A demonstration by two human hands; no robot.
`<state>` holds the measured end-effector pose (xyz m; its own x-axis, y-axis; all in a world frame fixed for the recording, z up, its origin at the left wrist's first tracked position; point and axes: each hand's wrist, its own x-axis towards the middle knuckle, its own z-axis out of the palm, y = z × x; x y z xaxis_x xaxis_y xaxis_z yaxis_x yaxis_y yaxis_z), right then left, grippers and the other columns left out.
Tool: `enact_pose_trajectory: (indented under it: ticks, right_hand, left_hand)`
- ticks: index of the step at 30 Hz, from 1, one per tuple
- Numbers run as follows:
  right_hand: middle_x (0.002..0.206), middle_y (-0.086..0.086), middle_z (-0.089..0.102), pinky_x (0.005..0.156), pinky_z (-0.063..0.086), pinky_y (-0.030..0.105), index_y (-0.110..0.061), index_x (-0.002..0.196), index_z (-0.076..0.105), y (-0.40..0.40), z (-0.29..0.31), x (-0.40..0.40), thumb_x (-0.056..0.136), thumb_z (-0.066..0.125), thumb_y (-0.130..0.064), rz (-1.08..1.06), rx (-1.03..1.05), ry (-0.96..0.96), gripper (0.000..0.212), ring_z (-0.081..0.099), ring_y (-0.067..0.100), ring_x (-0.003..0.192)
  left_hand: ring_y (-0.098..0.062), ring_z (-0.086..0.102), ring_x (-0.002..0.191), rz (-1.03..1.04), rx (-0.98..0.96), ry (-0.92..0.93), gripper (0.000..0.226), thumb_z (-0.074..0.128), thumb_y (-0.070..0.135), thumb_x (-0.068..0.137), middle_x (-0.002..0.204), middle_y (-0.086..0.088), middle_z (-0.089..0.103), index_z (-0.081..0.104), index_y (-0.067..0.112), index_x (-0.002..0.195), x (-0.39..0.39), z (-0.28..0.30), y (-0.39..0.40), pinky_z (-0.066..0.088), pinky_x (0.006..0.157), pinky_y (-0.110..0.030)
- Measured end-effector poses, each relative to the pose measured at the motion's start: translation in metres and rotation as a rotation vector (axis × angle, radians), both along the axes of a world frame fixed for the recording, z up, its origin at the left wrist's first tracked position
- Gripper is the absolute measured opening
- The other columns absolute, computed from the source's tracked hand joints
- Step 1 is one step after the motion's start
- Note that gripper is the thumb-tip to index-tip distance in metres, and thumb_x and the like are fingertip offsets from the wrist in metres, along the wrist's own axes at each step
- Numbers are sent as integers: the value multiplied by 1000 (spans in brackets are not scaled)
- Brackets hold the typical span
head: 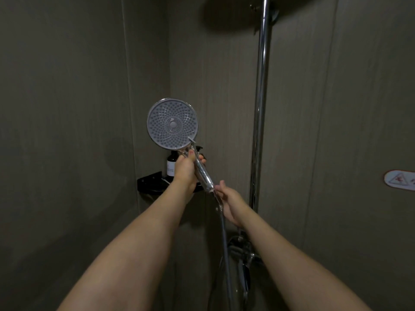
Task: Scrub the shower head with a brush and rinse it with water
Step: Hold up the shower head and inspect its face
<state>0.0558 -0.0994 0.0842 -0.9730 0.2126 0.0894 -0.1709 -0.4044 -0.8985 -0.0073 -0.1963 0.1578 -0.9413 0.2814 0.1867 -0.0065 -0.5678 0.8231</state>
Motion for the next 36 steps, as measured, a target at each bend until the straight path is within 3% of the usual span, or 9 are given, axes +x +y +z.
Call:
enact_pose_trajectory:
  ticks: [3, 9, 11, 14, 16, 19, 24, 26, 36]
  right_hand:
    - [93, 11, 63, 77, 50, 30, -4, 105, 56, 0, 2, 1, 102, 29, -31, -33, -15, -25, 39, 60, 19, 86]
    - [69, 9, 54, 46, 50, 15, -5, 77, 54, -3, 2, 6, 95, 44, -2, -57, 186, -56, 21, 59, 5, 45]
    - [72, 8, 57, 50, 52, 18, -6, 83, 56, -1, 1, 6, 97, 45, -8, -39, 146, -12, 18, 62, 6, 50]
    - [73, 8, 66, 65, 54, 26, -3, 96, 60, 2, 2, 5, 102, 33, -21, 24, 22, 7, 33, 66, 14, 66]
    - [64, 6, 67, 55, 55, 21, -3, 89, 60, 2, 2, 5, 100, 36, -12, 0, 66, -6, 28, 66, 10, 56]
    - [71, 7, 63, 51, 53, 17, -5, 85, 60, 2, 0, 6, 93, 49, -1, -67, 232, -41, 14, 64, 7, 54]
    - [72, 9, 64, 53, 55, 20, -3, 89, 62, 5, -2, 2, 97, 43, -9, -45, 65, 24, 22, 66, 10, 56]
    - [66, 7, 64, 49, 53, 19, -2, 85, 61, 5, -2, 2, 96, 43, -6, -61, 118, -19, 22, 65, 8, 50]
    - [61, -1, 70, 53, 52, 18, -8, 80, 64, 8, -7, -1, 93, 51, -7, -124, 288, -41, 18, 66, 4, 53]
  left_hand:
    - [-13, 53, 70, -7, 12, -3, 18, 37, 19, 100, 76, -2, 52, 47, 18, 85, 1, 1, 0, 45, 67, -26]
    - [-13, 55, 72, 4, -12, 12, 17, 38, 20, 100, 77, -2, 54, 47, 19, 86, -1, -1, 1, 45, 67, -28]
    - [-13, 55, 73, 4, -7, 5, 17, 38, 20, 100, 78, -2, 54, 48, 19, 86, -2, -1, 1, 45, 68, -28]
    - [-14, 56, 74, 1, -20, -3, 16, 39, 21, 100, 78, -2, 55, 48, 19, 86, -1, -1, 2, 46, 70, -29]
    - [-14, 56, 75, -1, -27, 1, 16, 39, 21, 100, 79, -2, 55, 48, 20, 87, -2, 0, 2, 46, 69, -30]
    - [-14, 56, 75, 2, -28, 15, 14, 39, 21, 100, 80, -2, 55, 49, 18, 90, -3, -1, 4, 46, 72, -29]
    - [-14, 55, 72, -8, -3, 10, 12, 38, 19, 100, 77, -3, 54, 44, 12, 107, -2, -1, 6, 46, 71, -28]
    - [-14, 55, 72, -11, -8, 7, 13, 38, 20, 100, 77, -3, 54, 44, 12, 108, -3, -1, 5, 45, 71, -28]
    - [-14, 55, 73, -19, 9, -25, 16, 39, 21, 100, 77, -2, 53, 48, 19, 87, -6, -3, 5, 46, 72, -30]
